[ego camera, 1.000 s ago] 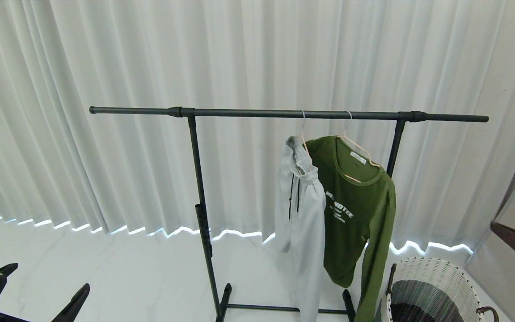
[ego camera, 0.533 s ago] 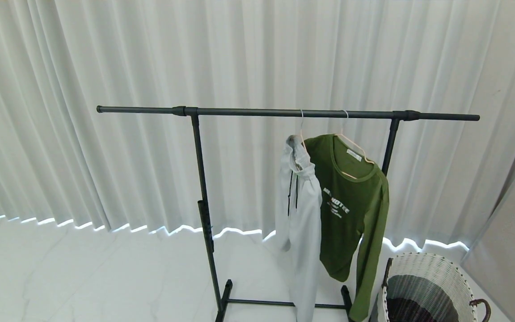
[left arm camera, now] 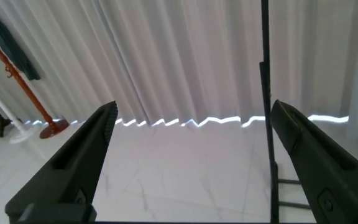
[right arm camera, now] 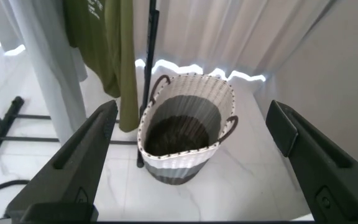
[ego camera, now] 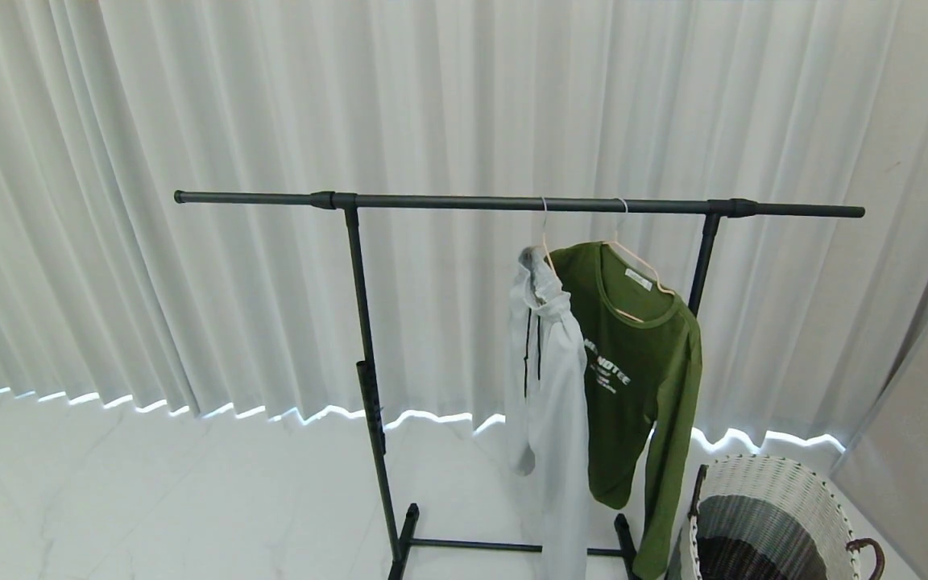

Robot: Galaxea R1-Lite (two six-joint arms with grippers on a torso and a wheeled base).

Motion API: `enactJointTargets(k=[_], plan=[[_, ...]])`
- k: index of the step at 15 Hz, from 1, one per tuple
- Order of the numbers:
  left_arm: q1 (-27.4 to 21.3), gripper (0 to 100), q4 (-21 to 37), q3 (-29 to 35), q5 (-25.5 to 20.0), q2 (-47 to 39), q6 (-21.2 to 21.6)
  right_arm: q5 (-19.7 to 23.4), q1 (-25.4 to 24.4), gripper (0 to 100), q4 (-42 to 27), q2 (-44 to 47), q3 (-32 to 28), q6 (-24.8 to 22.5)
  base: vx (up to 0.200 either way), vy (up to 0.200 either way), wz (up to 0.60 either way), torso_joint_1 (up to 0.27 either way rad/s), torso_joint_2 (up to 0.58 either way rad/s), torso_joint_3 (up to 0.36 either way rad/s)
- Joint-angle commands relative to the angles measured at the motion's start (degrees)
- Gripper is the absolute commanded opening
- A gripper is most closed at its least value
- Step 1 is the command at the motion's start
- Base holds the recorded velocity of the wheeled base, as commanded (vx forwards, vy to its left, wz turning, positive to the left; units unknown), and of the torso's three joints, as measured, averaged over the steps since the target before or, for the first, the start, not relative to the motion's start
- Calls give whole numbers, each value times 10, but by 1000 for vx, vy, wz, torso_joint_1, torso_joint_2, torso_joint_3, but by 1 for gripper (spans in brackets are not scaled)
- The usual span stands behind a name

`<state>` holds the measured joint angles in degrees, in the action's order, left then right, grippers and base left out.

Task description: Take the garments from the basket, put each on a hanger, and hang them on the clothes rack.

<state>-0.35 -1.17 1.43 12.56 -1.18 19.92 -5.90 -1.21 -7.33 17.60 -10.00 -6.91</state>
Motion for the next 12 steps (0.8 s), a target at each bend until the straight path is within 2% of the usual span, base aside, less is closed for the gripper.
enactJointTargets(k=[1,3,5,6,8,9,11,12], plan=[[0,100,0,0,1,12,-7,-30,-1,100,-38,-133,37,-5,0,0,0,0,0,0],[0,100,0,-1,0,12,-10,-52,2,100,-40,-158,36,-4,0,0,0,0,0,0],[0,100,-30,-14,-27,12,-18,-53,11,100,-36,-175,39,11,0,0,0,0,0,0],[0,100,-30,-14,-37,12,-41,-53,11,100,-36,-175,40,29,0,0,0,0,0,0],[0,100,-22,-14,-37,12,-103,-59,11,100,-28,-175,45,35,0,0,0,0,0,0],[0,100,-11,-14,-39,12,-146,-59,11,100,14,-175,65,32,0,0,0,0,0,0],[0,100,-10,-14,-35,12,-161,-58,11,100,115,-175,100,23,0,0,0,0,0,0],[0,100,-10,-14,-35,12,-164,-60,11,100,116,-175,100,23,0,0,0,0,0,0]])
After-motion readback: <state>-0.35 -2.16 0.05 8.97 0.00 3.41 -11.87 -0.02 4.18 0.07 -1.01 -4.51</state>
